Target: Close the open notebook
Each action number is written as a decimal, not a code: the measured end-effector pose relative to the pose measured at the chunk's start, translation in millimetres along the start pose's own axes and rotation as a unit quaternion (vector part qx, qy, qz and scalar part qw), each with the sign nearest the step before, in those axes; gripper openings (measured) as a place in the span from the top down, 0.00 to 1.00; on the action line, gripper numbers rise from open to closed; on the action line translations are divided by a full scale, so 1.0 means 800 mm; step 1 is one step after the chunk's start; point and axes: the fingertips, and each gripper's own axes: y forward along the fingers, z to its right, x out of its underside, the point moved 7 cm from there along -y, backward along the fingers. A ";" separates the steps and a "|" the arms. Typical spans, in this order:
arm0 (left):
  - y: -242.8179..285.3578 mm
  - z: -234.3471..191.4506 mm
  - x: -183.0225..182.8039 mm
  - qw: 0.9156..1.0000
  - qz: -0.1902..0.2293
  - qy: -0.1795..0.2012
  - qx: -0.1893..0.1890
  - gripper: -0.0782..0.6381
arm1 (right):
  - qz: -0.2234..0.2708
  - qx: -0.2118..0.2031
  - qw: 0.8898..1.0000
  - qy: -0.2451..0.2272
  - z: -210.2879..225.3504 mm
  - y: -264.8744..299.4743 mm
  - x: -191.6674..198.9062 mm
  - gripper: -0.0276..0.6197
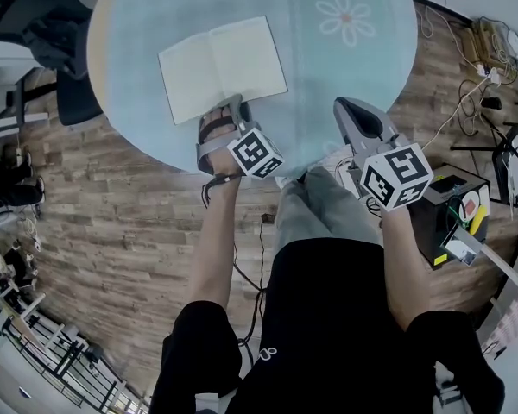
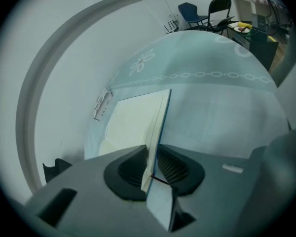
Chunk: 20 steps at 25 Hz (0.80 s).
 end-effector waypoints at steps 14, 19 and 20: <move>-0.032 -0.018 0.029 0.961 0.070 -0.264 -0.037 0.86 | -0.024 -0.024 0.999 -0.026 -0.037 0.016 0.006 0.95; -0.038 -0.029 0.049 0.901 0.094 -0.423 -0.001 0.86 | -0.034 -0.040 0.998 -0.041 -0.056 0.024 0.005 0.95; -0.039 -0.031 0.053 0.886 0.101 -0.452 0.009 0.86 | -0.036 -0.042 0.997 -0.044 -0.060 0.025 0.004 0.95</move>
